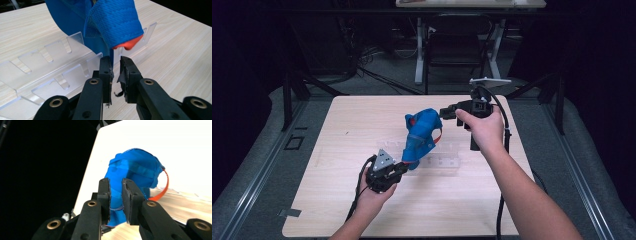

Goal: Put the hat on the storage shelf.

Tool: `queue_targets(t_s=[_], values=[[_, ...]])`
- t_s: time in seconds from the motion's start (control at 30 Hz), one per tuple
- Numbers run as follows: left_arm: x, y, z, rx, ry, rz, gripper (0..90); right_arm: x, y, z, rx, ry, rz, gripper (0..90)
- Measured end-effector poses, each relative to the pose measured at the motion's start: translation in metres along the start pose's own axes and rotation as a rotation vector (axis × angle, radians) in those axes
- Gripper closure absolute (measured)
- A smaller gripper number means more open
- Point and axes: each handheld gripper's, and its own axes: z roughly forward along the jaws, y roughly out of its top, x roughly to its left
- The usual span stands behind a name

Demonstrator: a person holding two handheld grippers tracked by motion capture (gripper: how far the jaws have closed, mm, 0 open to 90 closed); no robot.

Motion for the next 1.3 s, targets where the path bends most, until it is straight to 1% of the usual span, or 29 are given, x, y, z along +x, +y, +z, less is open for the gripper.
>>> queue_targets(t_s=[0.03,0.1,0.13,0.17,0.2,0.3,0.43,0.47,0.53,0.63,0.7,0.87,0.9,0.97,1.13,1.17,1.23,1.3], values=[[0.0,0.0,-0.001,0.002,0.001,0.004,79.1,0.0,-0.001,-0.001,-0.003,-0.023,-0.023,76.9],[0.0,-0.001,-0.003,-0.001,0.006,0.006,77.4,0.0,-0.002,-0.003,-0.007,-0.044,-0.039,76.6],[0.0,-0.002,-0.004,-0.006,0.008,0.003,76.0,0.0,-0.003,-0.004,-0.007,-0.049,-0.047,76.4],[0.001,-0.003,-0.007,-0.006,0.009,0.008,74.5,0.001,-0.004,-0.004,-0.01,-0.053,-0.049,76.4],[0.002,-0.003,-0.008,-0.003,0.01,0.011,74.1,0.001,-0.005,-0.006,-0.008,-0.07,-0.067,76.4],[0.005,-0.007,-0.015,-0.006,0.019,0.006,71.1,0.001,-0.007,-0.008,-0.014,-0.097,-0.089,76.2],[0.014,-0.014,-0.024,-0.009,0.037,-0.02,66.2,-0.001,-0.011,-0.014,-0.012,-0.136,-0.123,75.9],[0.017,-0.016,-0.026,-0.004,0.037,-0.029,64.8,-0.002,-0.013,-0.014,-0.021,-0.147,-0.132,75.8],[0.022,-0.02,-0.03,0.002,0.05,-0.031,63.1,-0.005,-0.016,-0.017,-0.025,-0.166,-0.146,75.8],[0.029,-0.028,-0.037,0.017,0.066,-0.041,63.0,-0.009,-0.022,-0.021,-0.031,-0.189,-0.165,75.8],[0.035,-0.034,-0.042,0.026,0.082,-0.049,62.6,-0.012,-0.027,-0.024,-0.037,-0.224,-0.191,75.4],[0.048,-0.044,-0.053,0.037,0.108,-0.083,59.2,-0.021,-0.037,-0.03,-0.034,-0.268,-0.204,74.8],[0.05,-0.046,-0.054,0.034,0.111,-0.089,58.8,-0.023,-0.039,-0.031,-0.029,-0.284,-0.204,74.7],[0.053,-0.049,-0.057,0.045,0.116,-0.1,57.7,-0.027,-0.043,-0.033,-0.013,-0.307,-0.21,74.3],[0.058,-0.055,-0.061,0.037,0.129,-0.117,53.7,-0.036,-0.054,-0.039,0.005,-0.34,-0.206,73.2],[0.058,-0.056,-0.061,0.039,0.132,-0.119,52.7,-0.038,-0.057,-0.04,0.013,-0.351,-0.214,72.9],[0.059,-0.057,-0.061,0.035,0.133,-0.122,51.7,-0.041,-0.062,-0.041,0.012,-0.366,-0.226,71.9],[0.06,-0.059,-0.061,0.035,0.134,-0.126,50.7,-0.046,-0.071,-0.04,0.022,-0.398,-0.243,71.4]])
